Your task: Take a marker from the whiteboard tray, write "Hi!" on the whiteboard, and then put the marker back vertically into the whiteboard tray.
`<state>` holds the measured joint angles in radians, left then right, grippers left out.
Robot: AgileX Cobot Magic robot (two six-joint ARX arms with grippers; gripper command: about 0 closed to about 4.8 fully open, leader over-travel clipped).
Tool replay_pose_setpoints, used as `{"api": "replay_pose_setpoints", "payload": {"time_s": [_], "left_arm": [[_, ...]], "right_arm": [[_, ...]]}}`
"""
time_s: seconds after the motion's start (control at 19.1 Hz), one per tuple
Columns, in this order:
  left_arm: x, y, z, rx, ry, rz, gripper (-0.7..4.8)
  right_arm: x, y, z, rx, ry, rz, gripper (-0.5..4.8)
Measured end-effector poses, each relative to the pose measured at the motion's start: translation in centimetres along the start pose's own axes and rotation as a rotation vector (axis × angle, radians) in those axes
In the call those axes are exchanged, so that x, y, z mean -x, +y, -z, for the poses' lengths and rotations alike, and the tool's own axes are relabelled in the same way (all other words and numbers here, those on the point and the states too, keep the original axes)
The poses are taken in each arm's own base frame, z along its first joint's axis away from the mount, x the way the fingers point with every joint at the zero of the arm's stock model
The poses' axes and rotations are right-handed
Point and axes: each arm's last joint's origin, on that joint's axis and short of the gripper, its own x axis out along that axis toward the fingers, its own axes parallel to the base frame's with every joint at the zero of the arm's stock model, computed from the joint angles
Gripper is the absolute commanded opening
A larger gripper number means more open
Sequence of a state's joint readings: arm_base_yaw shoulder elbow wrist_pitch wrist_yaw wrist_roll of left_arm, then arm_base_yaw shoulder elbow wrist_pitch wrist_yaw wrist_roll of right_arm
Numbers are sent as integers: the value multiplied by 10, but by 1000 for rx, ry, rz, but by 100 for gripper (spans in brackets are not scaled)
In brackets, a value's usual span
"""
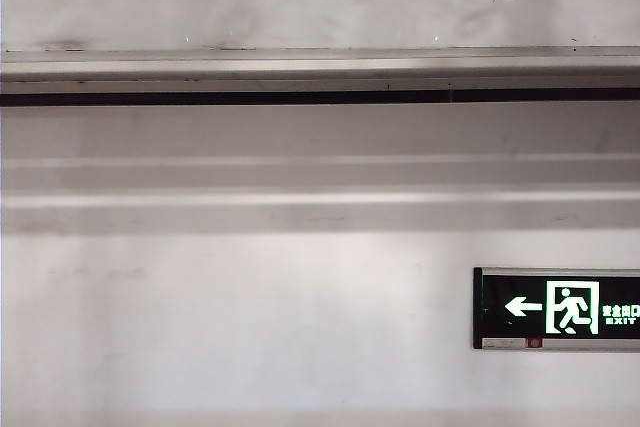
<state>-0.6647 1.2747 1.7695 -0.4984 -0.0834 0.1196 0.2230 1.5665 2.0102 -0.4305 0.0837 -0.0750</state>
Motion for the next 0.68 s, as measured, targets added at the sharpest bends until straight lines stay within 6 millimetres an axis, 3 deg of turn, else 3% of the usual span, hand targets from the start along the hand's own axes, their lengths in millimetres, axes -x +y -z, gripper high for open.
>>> {"api": "replay_pose_setpoints", "payload": {"time_s": [0.47,0.68], "left_arm": [[0,0,0,0,0,0,-6],[0,0,0,0,0,0,-6]], "right_arm": [[1,1,13,12,135,1,-2],[7,0,10,12,125,10,-2]]}}
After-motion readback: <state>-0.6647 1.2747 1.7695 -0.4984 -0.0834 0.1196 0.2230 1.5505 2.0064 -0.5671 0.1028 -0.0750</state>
